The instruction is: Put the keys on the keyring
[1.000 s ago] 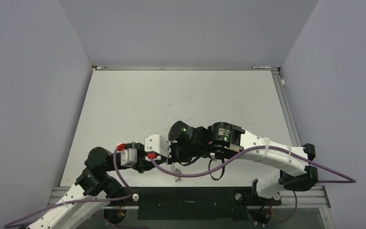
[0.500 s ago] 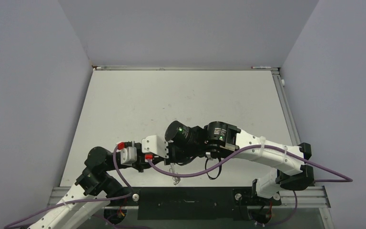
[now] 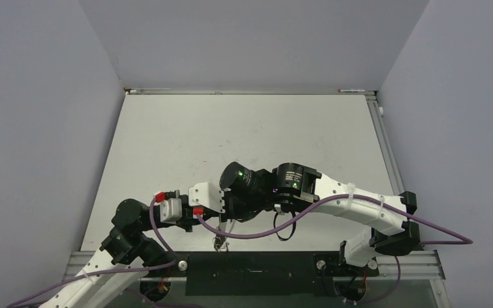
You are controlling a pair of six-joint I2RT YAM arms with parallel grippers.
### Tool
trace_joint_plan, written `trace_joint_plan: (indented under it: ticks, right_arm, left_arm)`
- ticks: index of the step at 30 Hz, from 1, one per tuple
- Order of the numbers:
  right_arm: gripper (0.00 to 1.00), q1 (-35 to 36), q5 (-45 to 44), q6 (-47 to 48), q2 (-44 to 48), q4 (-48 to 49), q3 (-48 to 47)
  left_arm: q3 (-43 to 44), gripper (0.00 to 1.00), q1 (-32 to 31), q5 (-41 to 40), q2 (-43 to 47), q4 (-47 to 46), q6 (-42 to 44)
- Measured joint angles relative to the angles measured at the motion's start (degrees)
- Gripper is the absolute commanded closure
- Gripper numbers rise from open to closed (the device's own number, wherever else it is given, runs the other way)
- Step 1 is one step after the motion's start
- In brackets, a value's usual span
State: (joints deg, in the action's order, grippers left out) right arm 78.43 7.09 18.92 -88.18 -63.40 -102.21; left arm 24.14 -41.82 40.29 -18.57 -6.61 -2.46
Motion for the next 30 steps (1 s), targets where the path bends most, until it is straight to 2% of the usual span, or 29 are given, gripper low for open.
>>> trace_joint_plan:
  ticks: [4, 8, 10, 12, 15, 22, 30]
  right_arm:
    - [0.77, -0.02, -0.46, -0.11, 0.26, 1.6, 0.22]
    - [0.49, -0.02, -0.76, -0.39, 3.58, 5.97, 3.19]
    - [0.43, -0.04, -0.85, -0.55, 6.08, 8.07, 5.03]
    - [0.42, -0.09, -0.98, -0.74, 8.66, 10.62, 6.91]
    - [0.47, -0.46, -1.81, -1.6, 13.07, 16.46, 11.28]
    - [0.52, -3.91, 1.68, -5.03, 26.18, 35.41, 28.89]
    - [0.5, -12.0, 14.08, -9.29, 24.98, 45.72, 31.71]
  left_arm:
    - [0.02, 1.0, 1.09, -0.85, 1.42, 0.44, -0.2]
    - [-0.02, 1.0, 4.98, -0.63, 3.69, -0.48, -3.32]
    - [-0.15, 1.0, 6.88, -0.37, 4.57, -2.21, -5.35]
    - [-0.39, 1.0, 8.22, -0.24, 5.2, -4.17, -7.17]
    - [-0.52, 1.0, 9.05, 0.07, 5.57, -6.62, -9.44]
    - [-2.4, 1.0, 9.4, -0.33, 7.61, -13.46, -15.04]
    - [-3.02, 1.0, 9.57, -0.59, 8.28, -15.45, -16.83]
